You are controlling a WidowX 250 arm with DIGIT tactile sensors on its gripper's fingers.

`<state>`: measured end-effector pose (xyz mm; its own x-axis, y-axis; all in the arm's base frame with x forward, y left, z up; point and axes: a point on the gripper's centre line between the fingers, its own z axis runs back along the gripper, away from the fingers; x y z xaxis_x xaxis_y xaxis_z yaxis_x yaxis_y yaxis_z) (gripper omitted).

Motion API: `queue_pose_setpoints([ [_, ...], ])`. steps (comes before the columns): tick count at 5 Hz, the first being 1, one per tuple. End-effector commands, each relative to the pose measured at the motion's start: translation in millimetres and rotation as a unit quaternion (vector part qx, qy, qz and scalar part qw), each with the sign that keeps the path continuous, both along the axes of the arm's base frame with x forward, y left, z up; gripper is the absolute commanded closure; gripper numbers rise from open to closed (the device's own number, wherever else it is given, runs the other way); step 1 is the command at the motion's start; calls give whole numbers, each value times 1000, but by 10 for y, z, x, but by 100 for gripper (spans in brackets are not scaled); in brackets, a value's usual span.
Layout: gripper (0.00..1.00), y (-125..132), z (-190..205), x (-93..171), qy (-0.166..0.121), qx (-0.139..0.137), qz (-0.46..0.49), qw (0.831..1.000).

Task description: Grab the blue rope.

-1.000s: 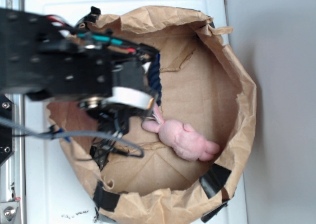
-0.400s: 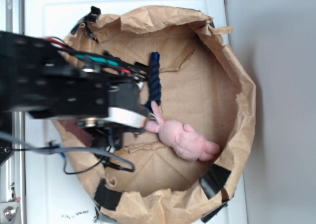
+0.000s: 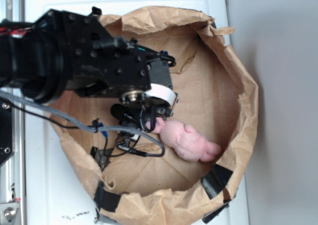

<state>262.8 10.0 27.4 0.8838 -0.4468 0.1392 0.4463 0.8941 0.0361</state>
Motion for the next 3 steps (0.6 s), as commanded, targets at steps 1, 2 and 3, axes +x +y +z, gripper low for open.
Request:
queue_pose_setpoints([
  [1, 0, -49, 27, -22, -12, -36, -35, 999],
  [2, 0, -92, 46, -66, -33, -48, -23, 998],
  [3, 0, -194, 54, -132, -50, -62, -8, 997],
])
